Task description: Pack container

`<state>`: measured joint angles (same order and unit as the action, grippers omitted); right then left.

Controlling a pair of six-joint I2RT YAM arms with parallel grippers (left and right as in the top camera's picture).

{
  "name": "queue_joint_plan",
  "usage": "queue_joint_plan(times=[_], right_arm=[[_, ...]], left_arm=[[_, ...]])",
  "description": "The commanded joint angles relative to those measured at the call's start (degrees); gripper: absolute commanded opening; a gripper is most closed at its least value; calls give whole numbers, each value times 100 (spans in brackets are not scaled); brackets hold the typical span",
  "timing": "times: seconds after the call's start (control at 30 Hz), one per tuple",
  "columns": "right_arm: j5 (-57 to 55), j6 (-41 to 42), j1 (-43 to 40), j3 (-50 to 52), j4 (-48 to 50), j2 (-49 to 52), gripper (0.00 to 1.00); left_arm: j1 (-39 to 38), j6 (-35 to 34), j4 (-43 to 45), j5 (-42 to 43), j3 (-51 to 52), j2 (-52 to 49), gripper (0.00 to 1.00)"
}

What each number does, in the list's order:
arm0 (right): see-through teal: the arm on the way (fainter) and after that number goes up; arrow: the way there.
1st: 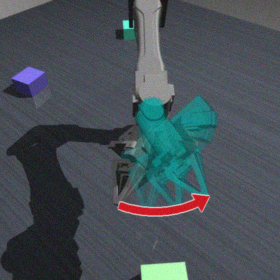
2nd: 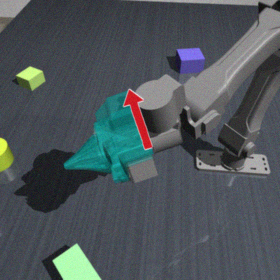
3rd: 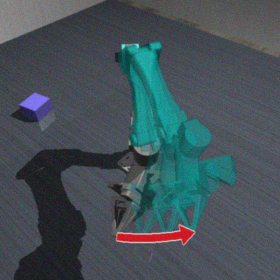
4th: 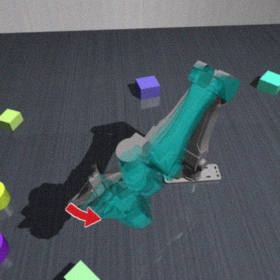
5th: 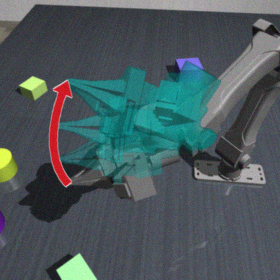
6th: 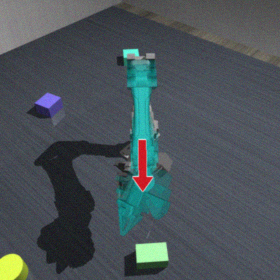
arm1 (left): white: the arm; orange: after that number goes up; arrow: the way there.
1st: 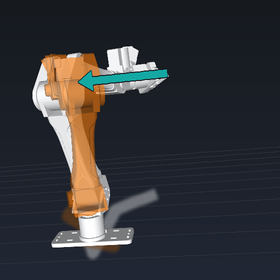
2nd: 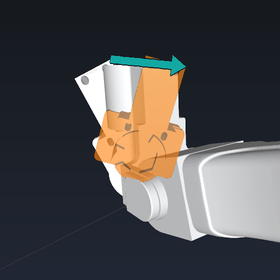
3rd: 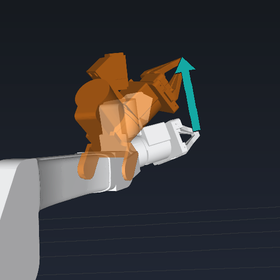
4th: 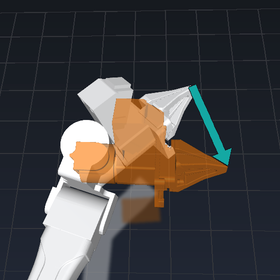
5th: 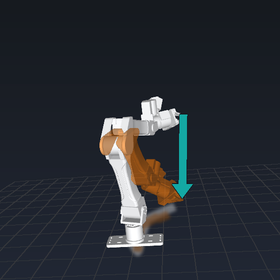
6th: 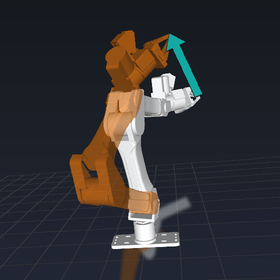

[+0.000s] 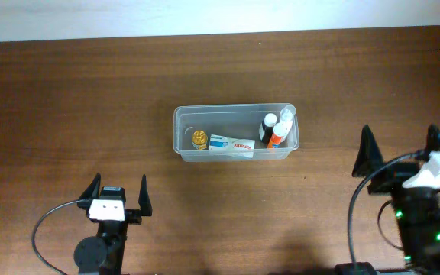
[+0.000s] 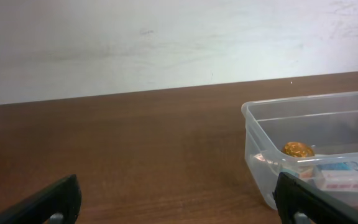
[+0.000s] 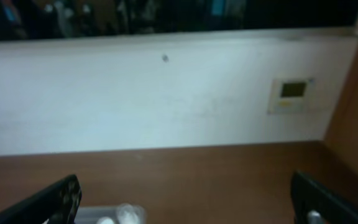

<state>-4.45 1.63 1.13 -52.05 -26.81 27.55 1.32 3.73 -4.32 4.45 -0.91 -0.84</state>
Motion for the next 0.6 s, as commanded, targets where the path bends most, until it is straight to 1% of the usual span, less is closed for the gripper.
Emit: queue_joint_plan(times=[0.0,0.13,0.27,0.4,0.57], right_arm=[[232,-122,-227,1064,544,-614,98],[509,-120,-271,2437,1556,-1572,98],[723,-118,-271,3620,2297,-2369,99],[968,-46,-267,4352,2645,-2734,98],[979,13,-267,4542,2643,-2736,98]], left_arm=[[35,111,-4,-37,39,50,99],[35,109,-4,-37,39,50,99],[35,109,-4,-37,39,50,100],[35,111,-2,-37,39,50,99],[35,111,-4,-37,39,50,99]])
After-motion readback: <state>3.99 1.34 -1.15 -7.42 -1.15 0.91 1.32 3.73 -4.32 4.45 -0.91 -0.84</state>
